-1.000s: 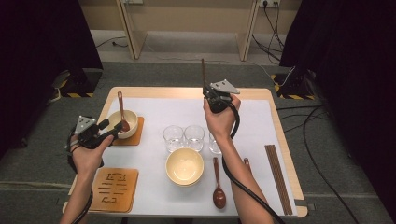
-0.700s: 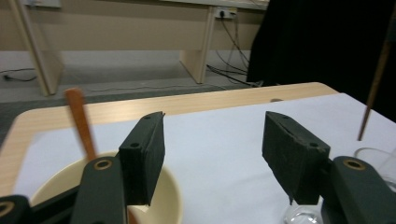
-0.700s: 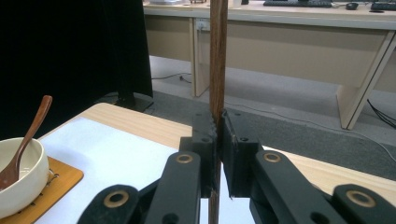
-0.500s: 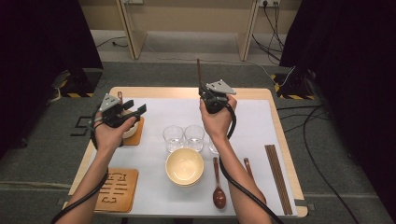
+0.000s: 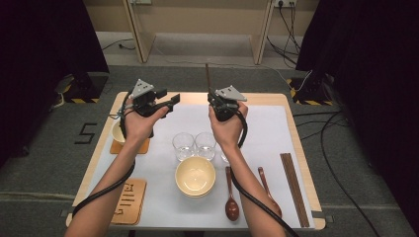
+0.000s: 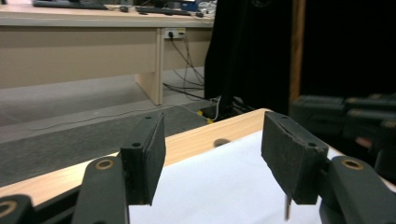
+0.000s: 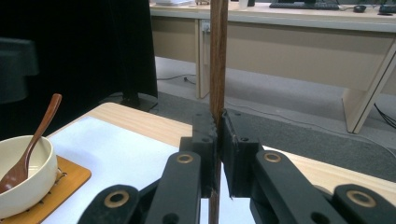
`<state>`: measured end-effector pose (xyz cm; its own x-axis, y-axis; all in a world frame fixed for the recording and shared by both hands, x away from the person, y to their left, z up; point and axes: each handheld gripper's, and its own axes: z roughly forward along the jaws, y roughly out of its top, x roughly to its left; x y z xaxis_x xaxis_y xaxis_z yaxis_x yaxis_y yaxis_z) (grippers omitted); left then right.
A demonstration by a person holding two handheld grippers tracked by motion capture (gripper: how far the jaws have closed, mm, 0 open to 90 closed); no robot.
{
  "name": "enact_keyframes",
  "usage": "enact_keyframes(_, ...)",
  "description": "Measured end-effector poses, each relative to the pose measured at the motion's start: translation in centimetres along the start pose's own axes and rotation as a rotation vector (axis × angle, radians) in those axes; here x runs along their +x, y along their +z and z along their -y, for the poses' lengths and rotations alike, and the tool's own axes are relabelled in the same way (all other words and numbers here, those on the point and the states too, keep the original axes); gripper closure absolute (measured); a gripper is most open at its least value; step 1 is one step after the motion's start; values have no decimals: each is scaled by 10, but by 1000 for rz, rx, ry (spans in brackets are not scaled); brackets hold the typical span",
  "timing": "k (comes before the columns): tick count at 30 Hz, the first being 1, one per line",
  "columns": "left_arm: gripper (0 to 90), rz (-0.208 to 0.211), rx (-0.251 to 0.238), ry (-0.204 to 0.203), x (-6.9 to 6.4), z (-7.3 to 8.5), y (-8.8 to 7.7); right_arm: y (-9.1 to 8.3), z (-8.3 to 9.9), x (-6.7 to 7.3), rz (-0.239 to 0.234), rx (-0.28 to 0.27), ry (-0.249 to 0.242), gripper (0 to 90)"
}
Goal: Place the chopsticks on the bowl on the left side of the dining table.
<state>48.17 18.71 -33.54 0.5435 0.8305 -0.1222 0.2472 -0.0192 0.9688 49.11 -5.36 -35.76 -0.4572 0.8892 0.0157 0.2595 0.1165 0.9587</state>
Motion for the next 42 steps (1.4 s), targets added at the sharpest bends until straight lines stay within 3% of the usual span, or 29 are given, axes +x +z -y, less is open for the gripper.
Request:
enact_keyframes(18, 466, 81, 22, 10, -34, -22, 46, 2, 2, 10, -13, -5, -19, 846)
enact_keyframes(27, 618, 107, 22, 23, -43, -27, 58, 2, 4, 12, -19, 0, -31, 845)
enact_keyframes(37, 808, 126, 19, 25, -43, -26, 61, 1, 4, 15, -19, -6, -37, 845)
enact_keyframes(39, 829, 145, 16, 24, -44, -25, 62, 1, 4, 15, -18, -4, -38, 843)
enact_keyframes(42, 836, 141, 12, 38, -46, -26, 61, 1, 3, 14, -20, -2, -46, 831)
